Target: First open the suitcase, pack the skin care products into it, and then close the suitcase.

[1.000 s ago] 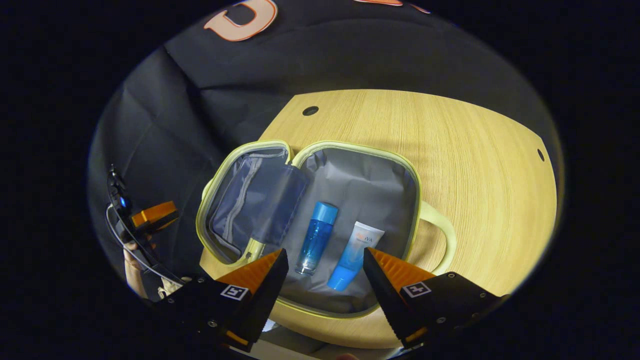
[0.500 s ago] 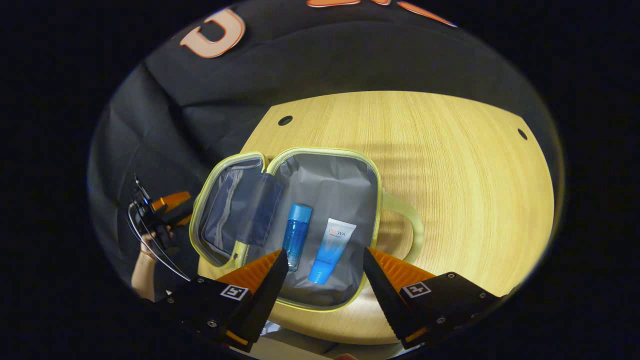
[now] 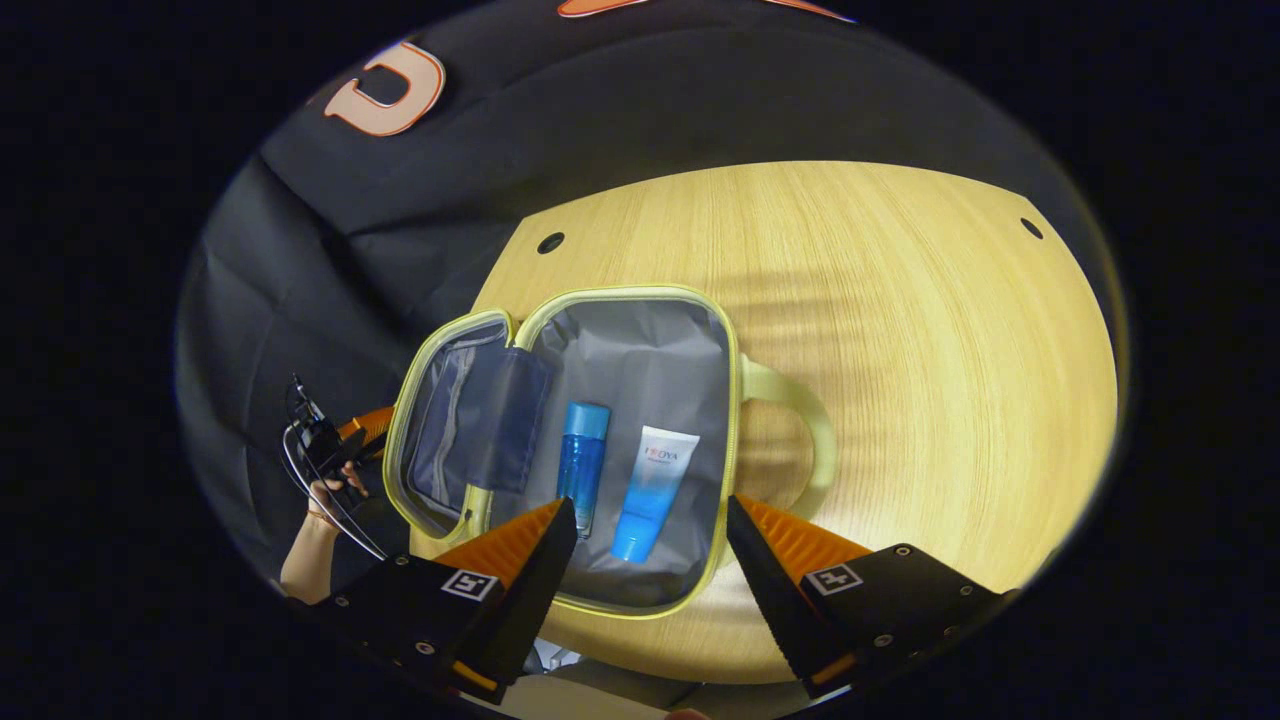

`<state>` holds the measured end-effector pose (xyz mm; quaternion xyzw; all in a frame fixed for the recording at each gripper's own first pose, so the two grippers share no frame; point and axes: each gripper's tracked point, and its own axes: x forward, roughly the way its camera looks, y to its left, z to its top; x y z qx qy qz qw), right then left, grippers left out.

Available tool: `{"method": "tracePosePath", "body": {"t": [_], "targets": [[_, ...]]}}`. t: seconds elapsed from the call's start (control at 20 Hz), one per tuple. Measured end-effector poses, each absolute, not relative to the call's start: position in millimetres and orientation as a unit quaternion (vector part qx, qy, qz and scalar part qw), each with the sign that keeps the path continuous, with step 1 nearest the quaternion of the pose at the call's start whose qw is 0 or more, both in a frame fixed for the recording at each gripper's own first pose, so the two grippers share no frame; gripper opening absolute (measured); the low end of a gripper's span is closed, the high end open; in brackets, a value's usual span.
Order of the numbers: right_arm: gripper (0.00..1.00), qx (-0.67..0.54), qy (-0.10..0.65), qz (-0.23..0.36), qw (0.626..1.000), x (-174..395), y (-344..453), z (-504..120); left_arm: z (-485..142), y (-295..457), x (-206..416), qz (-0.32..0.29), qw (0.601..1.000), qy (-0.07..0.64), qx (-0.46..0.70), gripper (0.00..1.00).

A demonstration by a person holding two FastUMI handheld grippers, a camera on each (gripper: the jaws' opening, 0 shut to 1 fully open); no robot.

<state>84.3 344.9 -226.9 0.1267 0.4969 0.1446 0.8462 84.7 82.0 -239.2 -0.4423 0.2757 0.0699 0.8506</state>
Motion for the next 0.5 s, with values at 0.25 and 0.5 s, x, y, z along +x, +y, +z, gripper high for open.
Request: {"method": "tracePosePath", "body": {"t": [0.25,0.5], "targets": [[0.96,0.124,0.489,0.143,0.851,86.9,336.9,-226.3,-220.4,75.4,84.2,0.062,0.885,0.285,-0.362,0.05],[0.96,0.136,0.472,0.139,0.860,93.6,324.2,-212.8,-173.5,62.6,81.3,0.076,0.914,0.290,-0.274,0.05]]}}
